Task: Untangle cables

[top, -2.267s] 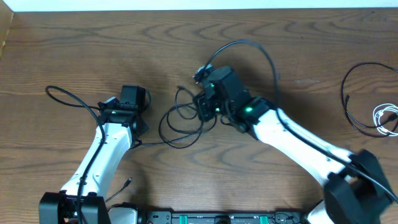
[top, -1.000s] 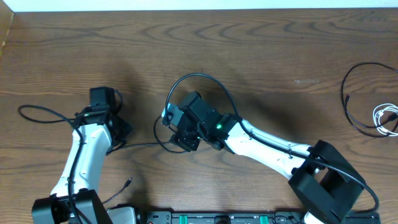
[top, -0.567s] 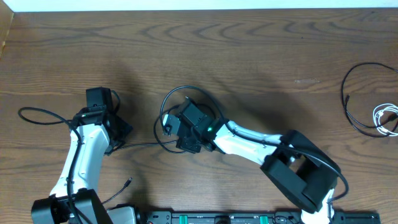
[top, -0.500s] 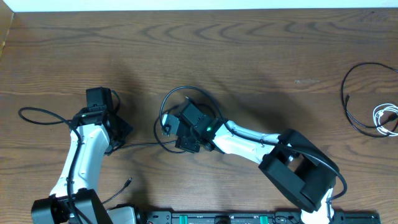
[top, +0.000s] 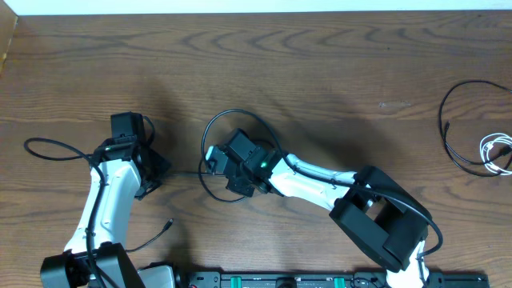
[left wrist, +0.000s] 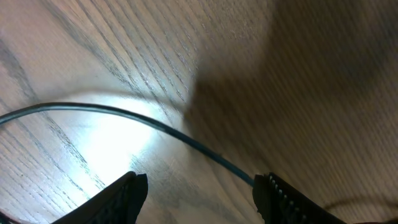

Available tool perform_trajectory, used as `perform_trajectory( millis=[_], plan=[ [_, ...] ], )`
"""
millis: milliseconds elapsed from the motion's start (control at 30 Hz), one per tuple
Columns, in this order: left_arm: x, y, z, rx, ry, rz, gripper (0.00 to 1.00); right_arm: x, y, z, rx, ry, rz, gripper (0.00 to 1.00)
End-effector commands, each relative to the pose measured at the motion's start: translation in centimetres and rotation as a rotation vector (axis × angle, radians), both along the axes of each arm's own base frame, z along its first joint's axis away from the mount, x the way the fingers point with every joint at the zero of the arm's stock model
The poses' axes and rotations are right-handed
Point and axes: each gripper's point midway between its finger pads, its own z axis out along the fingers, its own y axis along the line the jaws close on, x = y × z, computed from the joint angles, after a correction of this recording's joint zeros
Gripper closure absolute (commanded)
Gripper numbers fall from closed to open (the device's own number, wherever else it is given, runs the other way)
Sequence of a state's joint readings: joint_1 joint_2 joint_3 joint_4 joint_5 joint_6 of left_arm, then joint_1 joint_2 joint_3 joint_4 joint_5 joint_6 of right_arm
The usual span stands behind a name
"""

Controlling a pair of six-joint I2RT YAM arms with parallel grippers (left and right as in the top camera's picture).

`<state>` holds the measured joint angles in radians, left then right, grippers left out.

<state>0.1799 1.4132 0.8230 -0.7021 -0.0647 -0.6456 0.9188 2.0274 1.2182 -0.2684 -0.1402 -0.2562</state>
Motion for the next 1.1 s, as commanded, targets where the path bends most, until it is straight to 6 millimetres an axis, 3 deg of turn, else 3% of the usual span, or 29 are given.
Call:
perform_trajectory(
  millis=[0, 233, 367, 567, 667, 1067],
  plan=[
    [-0.7, -0.1, -0.7, -0.008, 0.028, -0.014, 0.39, 1.3, -3.3, -1.7, -0.074, 0.064, -0.224, 0.99],
    [0.3, -1.3, -0.6, -0.066, -0.008, -0.087, 0.39, 3.8, -6.7, 4.3, -0.032, 0.057, -0.344, 0.99],
    [0.3, -1.2, -0.6, -0.064, -0.008, -0.087, 0.39, 4.7, -8.8, 9.1, 0.025, 0.017, -0.393, 0.99],
    [0.2, -1.2, -0.6, -0.063, -0.007, -0.087, 0.39, 4.7, -9.6, 14.6, 0.124, -0.050, -0.404, 0.99],
    [0.1, -1.3, -0.8, -0.064, -0.003, -0.087, 0.39, 4.3, -9.5, 14.6, 0.124, -0.034, -0.395, 0.99],
    [-0.4, -1.4, -1.3, -0.067, 0.007, -0.086, 0.39, 4.6, -9.4, 9.7, 0.050, 0.061, -0.453, 0.95]
  ],
)
